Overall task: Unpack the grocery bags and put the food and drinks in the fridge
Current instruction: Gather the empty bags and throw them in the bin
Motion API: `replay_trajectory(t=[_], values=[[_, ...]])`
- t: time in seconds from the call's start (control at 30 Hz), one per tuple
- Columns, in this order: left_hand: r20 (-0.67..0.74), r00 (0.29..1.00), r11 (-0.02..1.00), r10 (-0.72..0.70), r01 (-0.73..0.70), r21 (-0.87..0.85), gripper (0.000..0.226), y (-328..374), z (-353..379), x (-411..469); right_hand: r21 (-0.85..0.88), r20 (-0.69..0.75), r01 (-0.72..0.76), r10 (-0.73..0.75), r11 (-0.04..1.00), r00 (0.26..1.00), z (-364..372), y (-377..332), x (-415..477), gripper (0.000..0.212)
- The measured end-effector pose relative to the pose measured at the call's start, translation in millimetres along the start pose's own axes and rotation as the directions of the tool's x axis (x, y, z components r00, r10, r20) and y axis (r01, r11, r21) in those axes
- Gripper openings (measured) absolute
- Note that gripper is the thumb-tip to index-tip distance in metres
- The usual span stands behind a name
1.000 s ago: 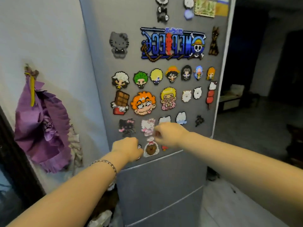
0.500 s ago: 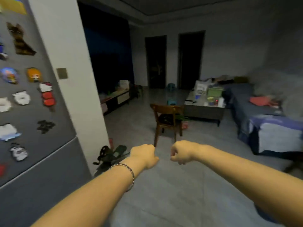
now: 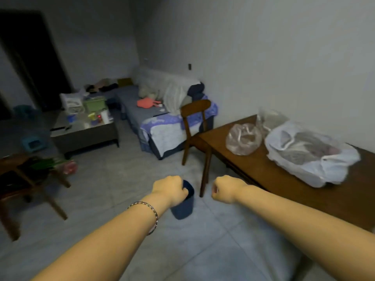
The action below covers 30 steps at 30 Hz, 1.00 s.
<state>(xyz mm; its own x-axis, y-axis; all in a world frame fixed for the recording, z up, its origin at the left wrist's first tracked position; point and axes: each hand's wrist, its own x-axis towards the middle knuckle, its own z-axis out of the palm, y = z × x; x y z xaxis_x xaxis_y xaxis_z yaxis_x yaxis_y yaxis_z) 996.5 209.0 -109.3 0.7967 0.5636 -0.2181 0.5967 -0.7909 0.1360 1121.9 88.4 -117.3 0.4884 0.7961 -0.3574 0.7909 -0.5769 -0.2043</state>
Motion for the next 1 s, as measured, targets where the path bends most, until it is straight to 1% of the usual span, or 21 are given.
replay_trajectory(t=[0.07, 0.17, 0.2, 0.3, 0.4, 0.5, 0.57, 0.6, 0.67, 0.73, 0.8, 0.87, 0.93, 1.0], values=[[0.005, 0.994, 0.994, 0.108, -0.108, 0.025, 0.026, 33.9, 2.2, 44.1, 0.055, -0.017, -0.113, 0.114, 0.992, 0.993, -7.2, 46.0, 13.4, 0.028], [0.004, 0.964, 0.962, 0.267, -0.266, 0.055, 0.029, 80.7, 5.9, 112.6, 0.119, -0.043, -0.269, 0.275, 0.956, 0.960, -19.2, 109.2, 31.5, 0.028], [0.004, 0.952, 0.951, 0.305, -0.305, 0.048, 0.028, 92.6, 5.7, 129.9, 0.138, -0.059, -0.311, 0.321, 0.940, 0.945, -22.0, 125.5, 36.1, 0.027], [0.011, 0.905, 0.904, 0.425, -0.426, 0.045, 0.025, 132.6, 1.6, 196.6, 0.216, -0.095, -0.459, 0.487, 0.862, 0.868, -35.2, 176.9, 55.0, 0.030], [0.029, 0.857, 0.855, 0.515, -0.516, 0.045, 0.023, 162.8, -2.7, 248.8, 0.308, -0.131, -0.544, 0.601, 0.780, 0.788, -42.5, 220.1, 75.1, 0.026], [0.044, 0.842, 0.843, 0.537, -0.538, 0.004, 0.023, 185.0, 0.5, 300.8, 0.358, -0.122, -0.593, 0.666, 0.721, 0.736, -47.2, 251.5, 101.0, 0.021], [0.074, 0.844, 0.848, 0.531, -0.529, -0.045, 0.027, 196.6, 7.4, 333.2, 0.390, -0.112, -0.610, 0.693, 0.690, 0.712, -49.5, 269.2, 119.7, 0.022], [0.089, 0.846, 0.850, 0.526, -0.521, -0.074, 0.034, 201.6, 11.2, 347.4, 0.405, -0.108, -0.613, 0.701, 0.679, 0.705, -50.7, 276.8, 128.3, 0.023], [0.083, 0.862, 0.862, 0.500, -0.487, -0.137, 0.054, 213.1, 23.3, 383.3, 0.434, -0.090, -0.613, 0.709, 0.660, 0.700, -52.7, 298.5, 156.2, 0.025], [0.037, 0.901, 0.887, 0.433, -0.419, -0.193, 0.083, 224.3, 32.4, 419.5, 0.487, -0.078, -0.603, 0.719, 0.632, 0.691, -54.9, 321.2, 189.1, 0.027], [-0.010, 0.941, 0.918, 0.337, -0.331, -0.219, 0.108, 238.6, 39.2, 461.4, 0.549, -0.069, -0.580, 0.724, 0.602, 0.687, -60.2, 346.8, 226.5, 0.028], [-0.019, 0.973, 0.939, 0.229, -0.226, -0.258, 0.122, 252.9, 44.3, 508.1, 0.596, -0.064, -0.535, 0.699, 0.599, 0.712, -69.2, 372.7, 263.6, 0.030], [0.033, 0.993, 0.938, 0.111, -0.094, -0.334, 0.129, 266.8, 48.3, 557.9, 0.654, -0.056, -0.470, 0.657, 0.593, 0.752, -80.6, 402.4, 302.5, 0.037], [0.113, 0.994, 0.917, 0.012, 0.034, -0.398, 0.134, 274.2, 57.1, 600.6, 0.718, -0.023, -0.429, 0.635, 0.548, 0.772, -86.4, 431.6, 339.0, 0.055]])
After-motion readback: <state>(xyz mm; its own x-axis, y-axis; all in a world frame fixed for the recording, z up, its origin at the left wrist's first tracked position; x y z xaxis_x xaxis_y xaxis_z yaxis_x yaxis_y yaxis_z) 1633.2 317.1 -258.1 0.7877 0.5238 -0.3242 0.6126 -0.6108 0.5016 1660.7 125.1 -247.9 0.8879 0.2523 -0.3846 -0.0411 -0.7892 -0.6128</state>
